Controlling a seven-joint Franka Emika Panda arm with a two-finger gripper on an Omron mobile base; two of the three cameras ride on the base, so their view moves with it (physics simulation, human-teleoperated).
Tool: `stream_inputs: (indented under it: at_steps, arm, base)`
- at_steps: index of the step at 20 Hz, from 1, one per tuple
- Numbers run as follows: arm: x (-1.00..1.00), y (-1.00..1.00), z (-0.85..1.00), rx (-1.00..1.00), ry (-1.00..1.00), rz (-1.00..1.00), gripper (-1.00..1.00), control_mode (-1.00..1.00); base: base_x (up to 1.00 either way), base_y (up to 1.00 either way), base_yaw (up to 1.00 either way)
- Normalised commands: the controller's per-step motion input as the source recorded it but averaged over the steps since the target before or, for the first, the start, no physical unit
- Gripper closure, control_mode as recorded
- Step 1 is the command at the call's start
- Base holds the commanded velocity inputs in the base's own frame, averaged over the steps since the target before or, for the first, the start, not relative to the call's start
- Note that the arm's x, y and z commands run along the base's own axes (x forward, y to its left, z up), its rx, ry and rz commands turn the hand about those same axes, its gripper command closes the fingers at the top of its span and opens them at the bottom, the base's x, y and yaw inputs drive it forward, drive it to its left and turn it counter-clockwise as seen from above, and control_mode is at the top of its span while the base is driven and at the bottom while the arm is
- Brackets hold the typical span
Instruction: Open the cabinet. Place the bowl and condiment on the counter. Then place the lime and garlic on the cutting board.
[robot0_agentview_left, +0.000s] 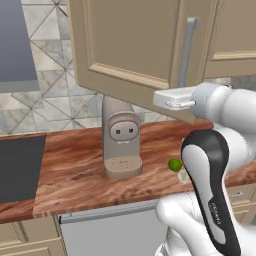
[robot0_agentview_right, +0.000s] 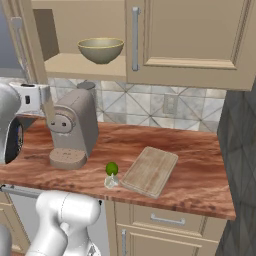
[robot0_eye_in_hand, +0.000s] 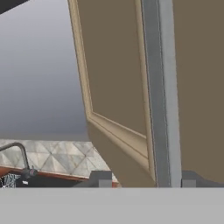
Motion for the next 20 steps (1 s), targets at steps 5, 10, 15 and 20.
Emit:
stream_inputs:
  at_steps: [5,10,15,20]
  arm:
    - [-0.11,1.00,-0.05,-0.06,0.09,0.00,1.00,-1.00]
    - [-0.34,0.42,0.00,-0.06,0.03,0.00,-1.00,-1.00]
    - [-0.82,-0.48,0.01,0.00,0.00,-0.07,-1.00,-1.00]
    - [-1.00,-0.44,0.23,0.11,0.00,-0.11,-1.00,-1.00]
  base:
    - [0.00,0.00,0.00]
    - [0.00,0.00,0.00]
    - [0.00,0.00,0.00]
    - [0.00,0.00,0.00]
